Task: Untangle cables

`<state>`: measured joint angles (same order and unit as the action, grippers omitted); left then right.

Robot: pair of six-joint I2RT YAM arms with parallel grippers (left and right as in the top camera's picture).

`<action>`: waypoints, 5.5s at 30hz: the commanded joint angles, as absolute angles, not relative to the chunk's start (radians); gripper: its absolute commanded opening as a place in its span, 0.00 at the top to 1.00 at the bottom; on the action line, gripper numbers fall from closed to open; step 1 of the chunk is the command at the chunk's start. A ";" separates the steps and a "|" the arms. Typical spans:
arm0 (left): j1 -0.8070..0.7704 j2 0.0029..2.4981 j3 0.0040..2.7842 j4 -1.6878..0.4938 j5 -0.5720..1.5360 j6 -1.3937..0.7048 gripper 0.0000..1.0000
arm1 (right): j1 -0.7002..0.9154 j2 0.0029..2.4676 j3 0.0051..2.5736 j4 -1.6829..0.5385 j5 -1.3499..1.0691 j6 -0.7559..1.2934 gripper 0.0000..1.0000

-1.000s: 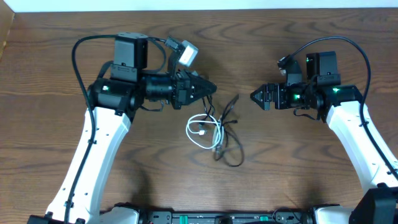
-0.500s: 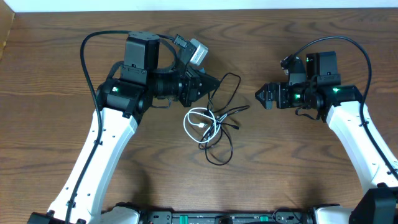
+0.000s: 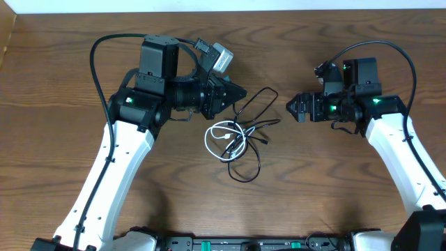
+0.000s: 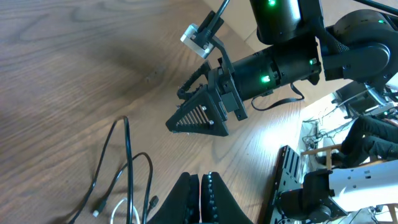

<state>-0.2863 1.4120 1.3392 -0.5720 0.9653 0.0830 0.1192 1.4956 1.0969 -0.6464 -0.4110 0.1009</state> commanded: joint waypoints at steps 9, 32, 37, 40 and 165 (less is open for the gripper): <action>-0.287 1.418 1.359 -0.573 0.970 0.093 0.93 | 0.125 1.479 1.111 -0.646 -0.410 0.092 0.01; -0.287 1.418 1.359 -0.612 0.921 0.092 0.92 | 0.125 1.479 1.111 -0.646 -0.410 0.092 0.01; -0.287 1.418 1.359 -0.577 0.829 -0.028 0.92 | 0.125 1.479 1.111 -0.646 -0.410 0.092 0.01; -0.286 1.418 1.359 -0.578 0.810 -0.035 0.93 | 0.125 1.480 1.111 -0.646 -0.410 0.092 0.01; -0.299 1.426 1.341 -0.711 0.733 -0.210 0.30 | 0.289 1.212 1.216 -0.844 -0.400 0.501 0.99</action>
<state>-0.2737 1.4193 1.3407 -0.7258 0.5652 -0.2958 0.2871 1.2198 1.1637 -0.8421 -0.3485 0.4709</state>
